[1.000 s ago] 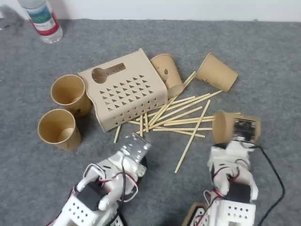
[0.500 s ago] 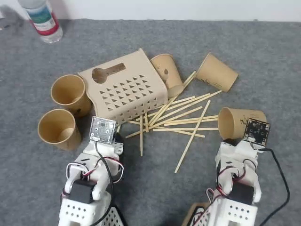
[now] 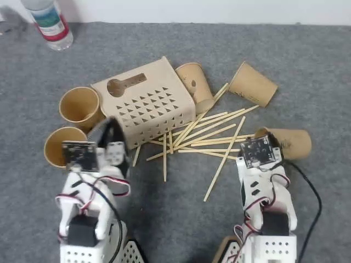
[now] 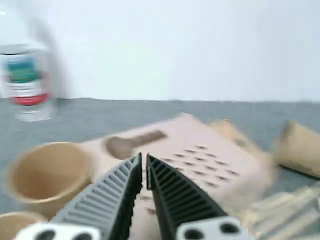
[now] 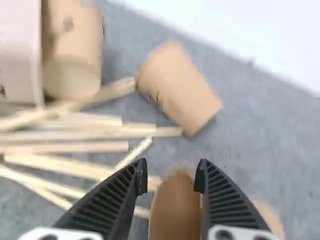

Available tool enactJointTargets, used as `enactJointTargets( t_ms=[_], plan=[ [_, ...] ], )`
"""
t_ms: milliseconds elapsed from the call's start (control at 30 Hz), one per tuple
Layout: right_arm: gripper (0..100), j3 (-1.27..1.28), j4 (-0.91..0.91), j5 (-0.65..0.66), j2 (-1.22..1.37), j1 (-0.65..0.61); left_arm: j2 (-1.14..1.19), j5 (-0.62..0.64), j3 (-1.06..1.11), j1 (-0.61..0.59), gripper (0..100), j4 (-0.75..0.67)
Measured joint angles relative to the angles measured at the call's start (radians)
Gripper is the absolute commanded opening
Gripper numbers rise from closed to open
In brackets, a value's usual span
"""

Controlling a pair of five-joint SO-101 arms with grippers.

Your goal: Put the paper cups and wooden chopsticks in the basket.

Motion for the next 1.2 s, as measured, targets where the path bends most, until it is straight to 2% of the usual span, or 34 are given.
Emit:
enactJointTargets(
  t_ms=[100, 233, 367, 500, 767, 933, 1100, 1200],
  plan=[
    [17.3, -0.061, -0.003, -0.051, 0.0, -0.038, 0.0, -0.032, 0.034, -0.124, 2, -0.005],
    [17.3, -0.169, 0.021, -0.16, -0.002, -0.117, 0.0, -0.13, 0.109, -0.183, 2, -0.023],
    [17.3, -0.195, 0.034, -0.195, -0.009, -0.175, 0.0, -0.196, 0.204, -0.279, 2, -0.15],
    [17.6, -0.129, 0.003, -0.199, 0.006, -0.175, 0.0, -0.17, 0.227, -0.388, 2, -0.249],
    [17.6, -0.068, -0.147, -0.203, 0.264, -0.173, 0.0, -0.164, 0.23, -0.411, 2, -0.256],
    [17.6, -0.072, -0.284, -0.206, 0.488, -0.091, 0.0, -0.164, 0.23, -0.411, 2, -0.244],
    [17.6, -0.183, -0.322, -0.212, 0.779, -0.069, 0.0, -0.193, 0.23, -0.411, 2, -0.227],
    [17.6, -0.279, -0.327, -0.212, 0.982, -0.061, 0.0, -0.233, 0.23, -0.367, 2, -0.201]
  ],
)
